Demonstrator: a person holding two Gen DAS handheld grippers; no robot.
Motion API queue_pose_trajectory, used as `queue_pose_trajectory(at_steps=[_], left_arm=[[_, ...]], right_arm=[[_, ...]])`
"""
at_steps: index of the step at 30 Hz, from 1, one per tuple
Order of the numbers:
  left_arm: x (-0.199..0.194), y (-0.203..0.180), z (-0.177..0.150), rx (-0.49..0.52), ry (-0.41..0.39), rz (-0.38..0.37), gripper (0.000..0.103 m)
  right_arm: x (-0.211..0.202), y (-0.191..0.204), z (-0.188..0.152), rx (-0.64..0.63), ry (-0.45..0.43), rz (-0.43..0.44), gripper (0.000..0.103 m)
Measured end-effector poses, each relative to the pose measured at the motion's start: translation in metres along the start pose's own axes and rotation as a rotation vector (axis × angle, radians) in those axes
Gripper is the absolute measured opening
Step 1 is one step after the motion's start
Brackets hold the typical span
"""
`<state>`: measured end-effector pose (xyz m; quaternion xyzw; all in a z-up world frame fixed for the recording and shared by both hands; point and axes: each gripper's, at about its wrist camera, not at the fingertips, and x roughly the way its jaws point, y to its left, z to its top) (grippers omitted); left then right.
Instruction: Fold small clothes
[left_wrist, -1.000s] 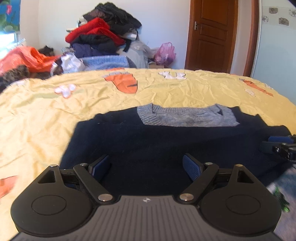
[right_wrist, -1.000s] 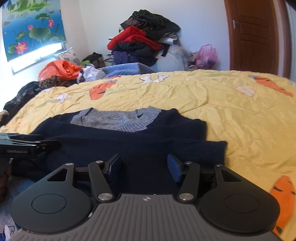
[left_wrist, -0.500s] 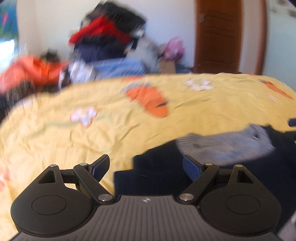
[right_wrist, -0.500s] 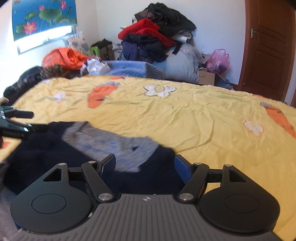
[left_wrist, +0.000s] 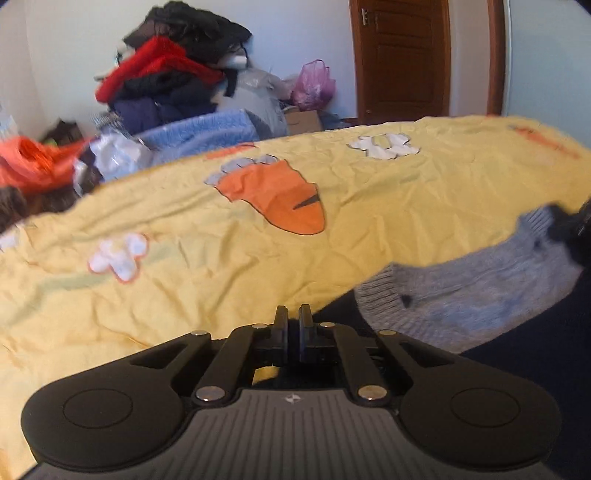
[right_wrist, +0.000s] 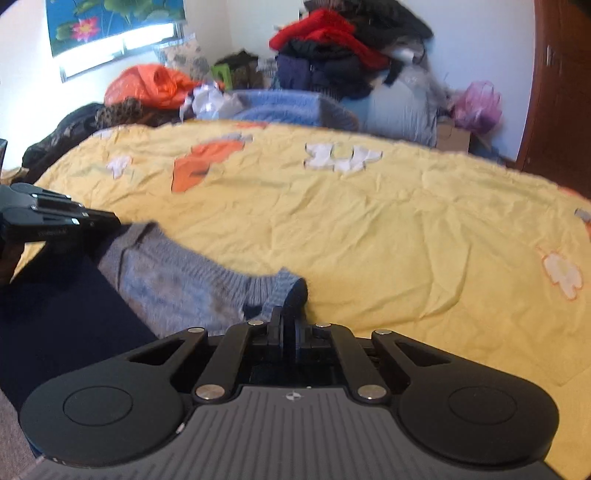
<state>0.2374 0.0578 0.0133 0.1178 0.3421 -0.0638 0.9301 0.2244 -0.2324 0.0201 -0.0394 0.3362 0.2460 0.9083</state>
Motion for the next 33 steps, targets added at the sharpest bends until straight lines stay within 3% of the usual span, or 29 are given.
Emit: queue_pose_trajectory(at_steps=[4,6,8,10,11,14,16,18,19,22,24,27,31,33], left_arm=[[0.011,0.01,-0.005,-0.072,-0.019,0.064,0.004],[0.011,0.002,-0.005,-0.021,-0.025,0.107,0.004],[0.01,-0.004,-0.003,0.012,-0.011,0.141,0.007],[0.001,-0.003,-0.002,-0.004,-0.02,0.175,0.008],[-0.007,-0.002,-0.003,-0.019,-0.042,0.178,0.008],[-0.046,0.001,-0.004,-0.111,-0.124,0.172,0.013],[-0.072,-0.004,-0.008,-0.188,-0.163,0.076,0.023],[-0.087,-0.018,-0.017,-0.247,-0.15,-0.055,0.058],[-0.09,-0.031,-0.022,-0.246,-0.133,-0.101,0.065],[-0.09,-0.07,-0.038,-0.138,-0.088,-0.142,0.068],[-0.077,-0.083,-0.049,-0.09,-0.031,-0.119,0.069],[-0.071,-0.066,-0.062,-0.174,-0.073,-0.161,0.076],[-0.088,-0.063,-0.062,-0.191,-0.031,-0.062,0.075],[-0.119,-0.067,-0.07,-0.196,-0.045,-0.077,0.075]], right_arm=[[0.011,-0.013,-0.013,0.065,-0.018,-0.032,0.011],[0.011,-0.011,-0.013,0.067,-0.016,-0.049,0.012],[0.009,-0.01,-0.011,0.075,0.002,-0.058,0.033],[-0.002,-0.011,-0.008,0.119,0.025,-0.087,0.088],[-0.014,-0.011,-0.009,0.146,-0.008,-0.089,0.095],[-0.058,-0.006,-0.018,0.222,-0.122,-0.027,0.09],[-0.077,0.009,-0.03,0.248,-0.137,0.027,0.09],[-0.081,0.031,-0.043,0.217,-0.11,0.06,0.09],[-0.079,0.044,-0.05,0.195,-0.088,0.055,0.09],[-0.063,0.07,-0.07,0.119,-0.02,0.009,0.086],[-0.058,0.078,-0.082,0.046,-0.054,-0.037,0.088],[-0.057,0.072,-0.079,0.066,-0.054,-0.05,0.089],[-0.067,0.085,-0.077,0.043,-0.031,-0.146,0.085],[-0.089,0.097,-0.088,0.053,-0.039,-0.132,0.085]])
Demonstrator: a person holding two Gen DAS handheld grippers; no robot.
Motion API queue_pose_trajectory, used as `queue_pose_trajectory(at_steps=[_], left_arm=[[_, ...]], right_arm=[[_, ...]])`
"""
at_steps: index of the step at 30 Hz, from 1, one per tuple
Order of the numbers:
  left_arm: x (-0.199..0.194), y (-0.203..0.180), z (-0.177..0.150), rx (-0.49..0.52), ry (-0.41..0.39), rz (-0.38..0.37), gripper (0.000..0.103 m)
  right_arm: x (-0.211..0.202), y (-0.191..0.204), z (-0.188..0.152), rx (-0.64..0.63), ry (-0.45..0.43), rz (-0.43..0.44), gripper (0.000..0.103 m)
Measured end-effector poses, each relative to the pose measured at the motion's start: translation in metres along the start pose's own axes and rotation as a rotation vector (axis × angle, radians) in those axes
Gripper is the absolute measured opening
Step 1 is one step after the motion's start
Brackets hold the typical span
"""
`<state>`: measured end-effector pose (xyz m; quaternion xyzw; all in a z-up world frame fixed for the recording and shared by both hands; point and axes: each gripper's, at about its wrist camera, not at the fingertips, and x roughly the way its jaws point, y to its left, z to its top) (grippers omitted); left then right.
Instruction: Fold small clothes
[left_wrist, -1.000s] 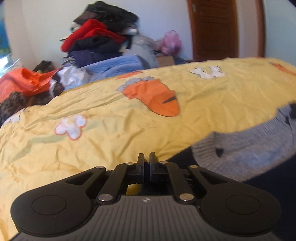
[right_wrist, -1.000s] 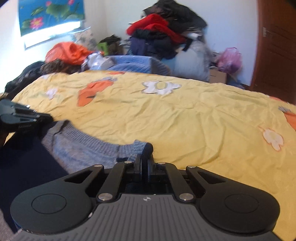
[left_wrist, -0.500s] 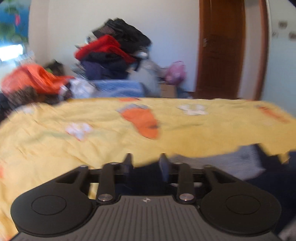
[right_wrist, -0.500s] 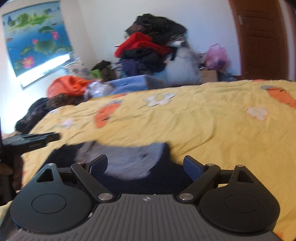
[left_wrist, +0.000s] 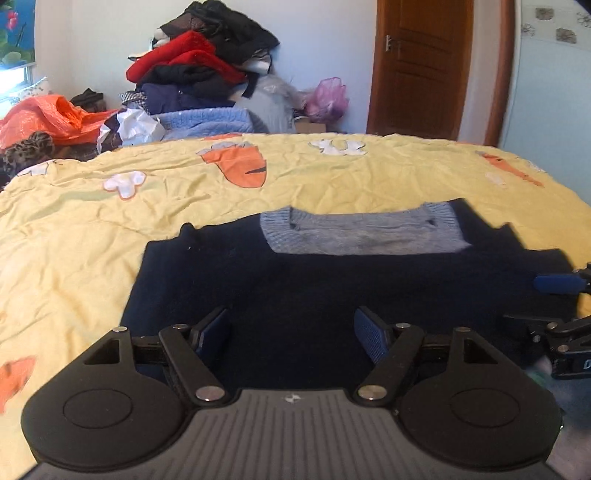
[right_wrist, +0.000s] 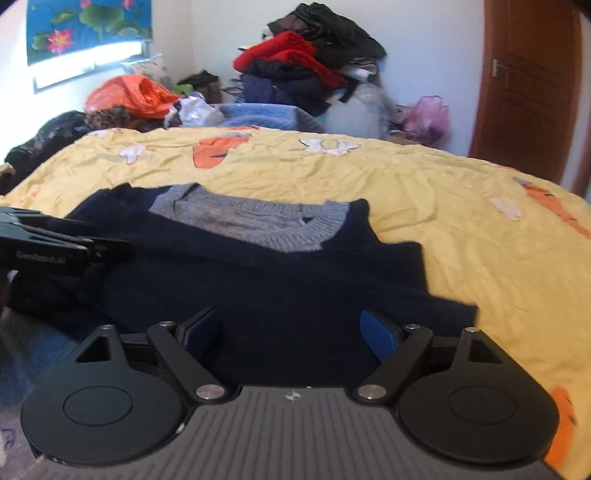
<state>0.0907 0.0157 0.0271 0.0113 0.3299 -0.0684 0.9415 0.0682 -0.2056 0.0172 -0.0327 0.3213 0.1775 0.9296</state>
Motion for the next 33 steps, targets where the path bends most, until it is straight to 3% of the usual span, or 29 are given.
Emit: queue_pose_trajectory(at_steps=[4,7,9,11,14,19,24,28,33], left_arm=[[-0.049,-0.008,-0.041,-0.053,0.025,-0.077,0.075],[-0.067,-0.014,-0.077,-0.048,0.056,-0.044,0.077],[-0.077,-0.022,-0.097,0.015,0.011,0.008,0.089],[-0.08,-0.023,-0.101,0.011,-0.002,0.018,0.09],[-0.071,-0.023,-0.094,0.007,0.025,0.015,0.103],[-0.071,-0.026,-0.095,0.03,0.031,0.021,0.103],[-0.071,-0.028,-0.096,0.032,0.029,0.031,0.103],[-0.088,-0.038,-0.104,0.038,0.023,0.111,0.103],[-0.129,-0.05,-0.133,0.077,0.028,0.056,0.103]], right_arm=[[-0.03,0.017,-0.036,-0.004,0.034,0.047,0.088],[-0.045,0.032,-0.058,-0.063,0.021,-0.003,0.093],[-0.049,0.03,-0.062,-0.027,0.028,0.002,0.098],[-0.047,0.029,-0.061,-0.019,0.03,0.003,0.1],[-0.041,0.034,-0.059,-0.035,0.046,-0.021,0.103],[-0.065,0.041,-0.074,-0.014,0.083,-0.047,0.103],[-0.101,0.041,-0.106,-0.017,0.051,-0.038,0.103],[-0.109,0.041,-0.112,-0.013,0.043,-0.041,0.103],[-0.106,0.041,-0.111,-0.016,0.039,-0.042,0.103]])
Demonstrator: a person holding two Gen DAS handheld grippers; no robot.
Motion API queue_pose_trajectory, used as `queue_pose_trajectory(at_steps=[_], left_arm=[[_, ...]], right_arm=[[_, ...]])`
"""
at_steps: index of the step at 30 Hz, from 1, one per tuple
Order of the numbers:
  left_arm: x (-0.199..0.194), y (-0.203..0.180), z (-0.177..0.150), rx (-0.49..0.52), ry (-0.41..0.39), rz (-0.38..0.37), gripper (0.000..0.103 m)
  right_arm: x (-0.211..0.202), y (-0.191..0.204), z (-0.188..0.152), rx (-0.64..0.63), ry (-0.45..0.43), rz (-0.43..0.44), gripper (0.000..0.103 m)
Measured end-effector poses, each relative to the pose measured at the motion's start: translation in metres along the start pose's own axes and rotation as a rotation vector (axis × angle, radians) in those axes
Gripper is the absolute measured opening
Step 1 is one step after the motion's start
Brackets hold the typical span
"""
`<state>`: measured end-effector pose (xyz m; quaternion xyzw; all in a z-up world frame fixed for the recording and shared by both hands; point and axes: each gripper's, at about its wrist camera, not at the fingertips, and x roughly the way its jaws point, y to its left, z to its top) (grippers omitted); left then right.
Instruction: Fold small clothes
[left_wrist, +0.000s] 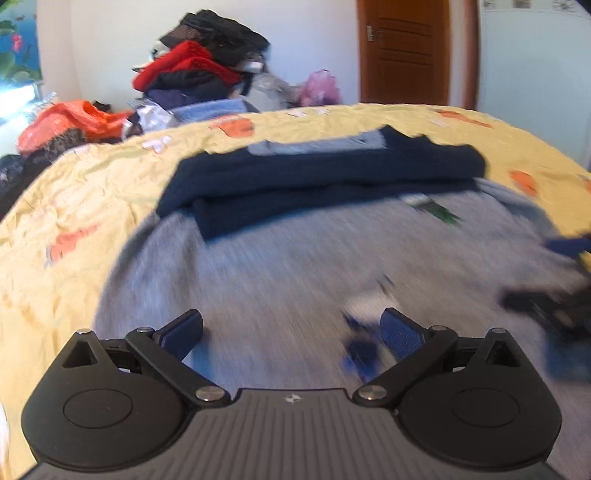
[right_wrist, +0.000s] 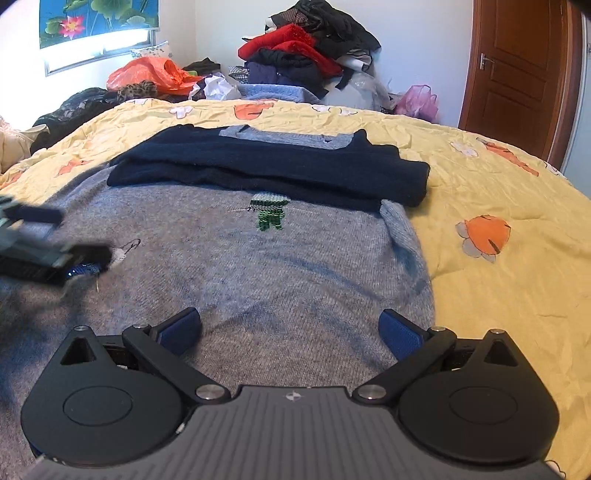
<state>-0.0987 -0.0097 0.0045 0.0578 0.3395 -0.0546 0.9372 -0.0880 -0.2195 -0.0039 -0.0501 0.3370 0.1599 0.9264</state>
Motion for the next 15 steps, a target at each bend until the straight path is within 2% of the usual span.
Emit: queue_pose_trajectory(at_steps=[3,5,8,11,15], left_arm=[[-0.009,0.003,-0.014,-0.023,-0.005,-0.018,0.103],[-0.007,0.009,-0.013,-0.058,0.004,-0.025,0.103],[-0.002,0.006,-0.011,-0.047,0.002,-0.017,0.103],[-0.001,0.007,-0.011,-0.05,0.0,-0.025,0.103],[0.001,0.007,-0.01,-0.05,0.0,-0.029,0.103]], right_arm=[[0.0,-0.001,0.0,-0.001,0.0,0.003,0.103],[0.0,0.0,0.0,-0.001,0.003,0.001,0.103],[-0.01,0.006,-0.002,0.011,0.036,-0.004,0.103],[-0.029,0.019,-0.016,-0.054,0.054,0.018,0.103],[-0.043,0.015,-0.034,-0.027,0.009,0.052,0.103]])
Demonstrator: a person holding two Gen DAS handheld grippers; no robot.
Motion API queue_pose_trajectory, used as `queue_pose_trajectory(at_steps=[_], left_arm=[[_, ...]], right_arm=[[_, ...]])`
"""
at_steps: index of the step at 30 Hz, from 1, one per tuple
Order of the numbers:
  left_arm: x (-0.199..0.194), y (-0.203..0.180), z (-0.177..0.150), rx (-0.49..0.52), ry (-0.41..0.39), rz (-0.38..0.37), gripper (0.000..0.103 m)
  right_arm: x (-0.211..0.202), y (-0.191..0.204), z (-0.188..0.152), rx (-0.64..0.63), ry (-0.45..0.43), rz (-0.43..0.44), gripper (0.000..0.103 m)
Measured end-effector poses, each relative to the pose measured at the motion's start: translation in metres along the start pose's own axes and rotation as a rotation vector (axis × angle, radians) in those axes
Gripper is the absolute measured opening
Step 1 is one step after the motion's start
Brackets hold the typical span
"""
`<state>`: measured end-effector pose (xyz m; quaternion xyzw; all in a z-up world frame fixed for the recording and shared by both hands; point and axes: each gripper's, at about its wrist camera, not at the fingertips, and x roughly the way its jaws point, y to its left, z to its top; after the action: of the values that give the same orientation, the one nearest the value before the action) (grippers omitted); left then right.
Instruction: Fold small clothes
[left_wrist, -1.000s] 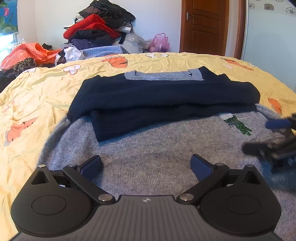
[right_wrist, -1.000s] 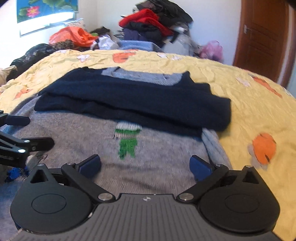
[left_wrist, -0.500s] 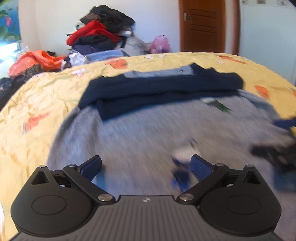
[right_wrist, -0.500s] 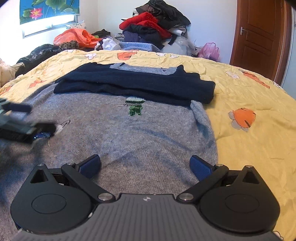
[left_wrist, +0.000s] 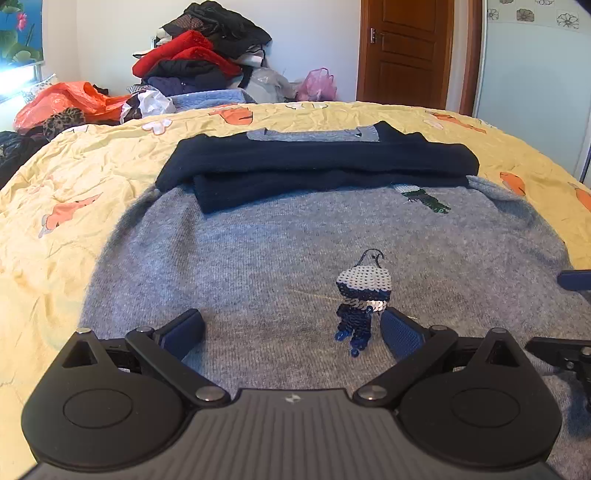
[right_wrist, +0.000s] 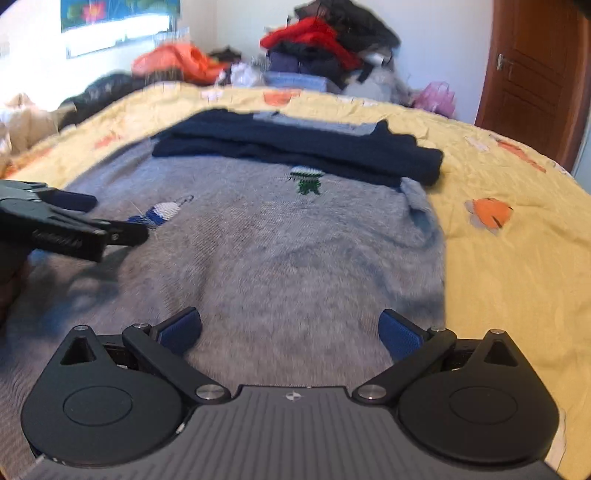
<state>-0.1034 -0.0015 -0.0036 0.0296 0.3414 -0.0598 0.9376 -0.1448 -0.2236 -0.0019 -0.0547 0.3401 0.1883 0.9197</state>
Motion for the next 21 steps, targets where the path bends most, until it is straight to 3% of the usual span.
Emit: queue_pose_trajectory(at_steps=[15,21], left_arm=[[-0.01,-0.004,-0.006,-0.009,0.009,0.023,0.103],[-0.039,-0.009,-0.027,-0.037,0.023,0.063,0.103]], right_arm=[[0.008,0.007,0.009,0.006,0.016,-0.045,0.103],[-0.007,0.021,-0.004,0.064,0.028,-0.108,0.103]])
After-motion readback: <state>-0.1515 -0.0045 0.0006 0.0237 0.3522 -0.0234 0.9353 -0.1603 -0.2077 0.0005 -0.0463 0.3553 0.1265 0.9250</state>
